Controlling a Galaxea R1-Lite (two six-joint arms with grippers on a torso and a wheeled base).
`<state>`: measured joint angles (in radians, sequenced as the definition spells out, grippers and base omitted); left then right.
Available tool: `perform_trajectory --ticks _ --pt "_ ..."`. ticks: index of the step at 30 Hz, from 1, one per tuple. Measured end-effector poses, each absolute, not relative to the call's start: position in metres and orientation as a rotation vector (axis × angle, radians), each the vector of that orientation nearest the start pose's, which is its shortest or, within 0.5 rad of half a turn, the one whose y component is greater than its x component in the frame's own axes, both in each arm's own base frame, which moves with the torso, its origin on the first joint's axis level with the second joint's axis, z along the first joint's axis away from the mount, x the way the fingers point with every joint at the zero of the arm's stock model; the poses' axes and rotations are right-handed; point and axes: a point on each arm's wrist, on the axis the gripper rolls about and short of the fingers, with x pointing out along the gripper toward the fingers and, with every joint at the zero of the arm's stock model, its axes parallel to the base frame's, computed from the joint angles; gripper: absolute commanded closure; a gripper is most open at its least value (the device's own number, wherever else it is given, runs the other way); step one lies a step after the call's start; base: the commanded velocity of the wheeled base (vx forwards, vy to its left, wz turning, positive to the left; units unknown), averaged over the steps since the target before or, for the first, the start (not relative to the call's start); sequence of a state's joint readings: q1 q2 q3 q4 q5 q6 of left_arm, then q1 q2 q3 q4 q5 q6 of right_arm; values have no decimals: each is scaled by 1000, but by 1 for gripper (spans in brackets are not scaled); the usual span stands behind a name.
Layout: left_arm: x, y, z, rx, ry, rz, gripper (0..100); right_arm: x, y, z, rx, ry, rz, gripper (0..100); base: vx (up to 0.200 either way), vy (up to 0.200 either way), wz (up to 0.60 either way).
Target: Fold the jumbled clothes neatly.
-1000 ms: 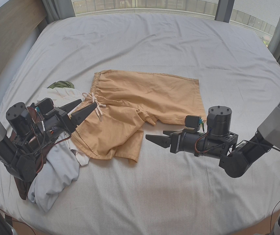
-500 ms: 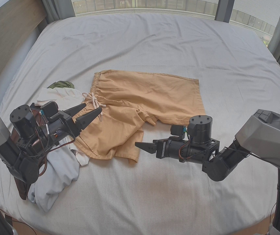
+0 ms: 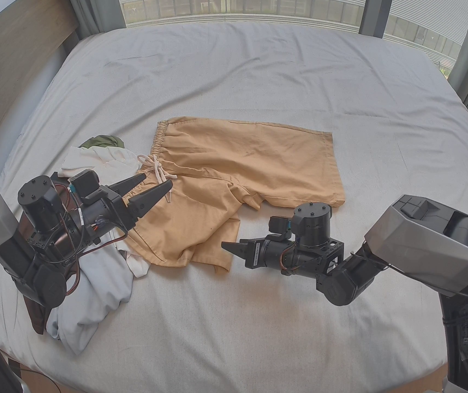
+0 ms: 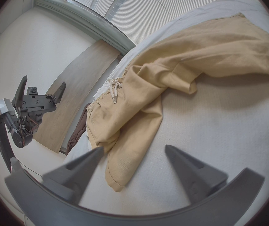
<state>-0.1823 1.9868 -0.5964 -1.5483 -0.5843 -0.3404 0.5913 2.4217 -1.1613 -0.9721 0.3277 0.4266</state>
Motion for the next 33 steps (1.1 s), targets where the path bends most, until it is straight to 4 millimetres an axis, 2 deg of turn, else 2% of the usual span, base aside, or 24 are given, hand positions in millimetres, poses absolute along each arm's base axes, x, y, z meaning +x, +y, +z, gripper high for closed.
perform_trajectory --ticks 9,19,33 --pt "317 -72 131 -289 -24 -787 0 372 264 20 368 482 843 100 0 0 0" --pt "319 -72 128 -288 -17 -785 0 368 260 14 367 491 814 100 0 0 0" --pt "321 -71 126 -293 -14 -780 0 322 235 34 360 503 818 100 0 0 0"
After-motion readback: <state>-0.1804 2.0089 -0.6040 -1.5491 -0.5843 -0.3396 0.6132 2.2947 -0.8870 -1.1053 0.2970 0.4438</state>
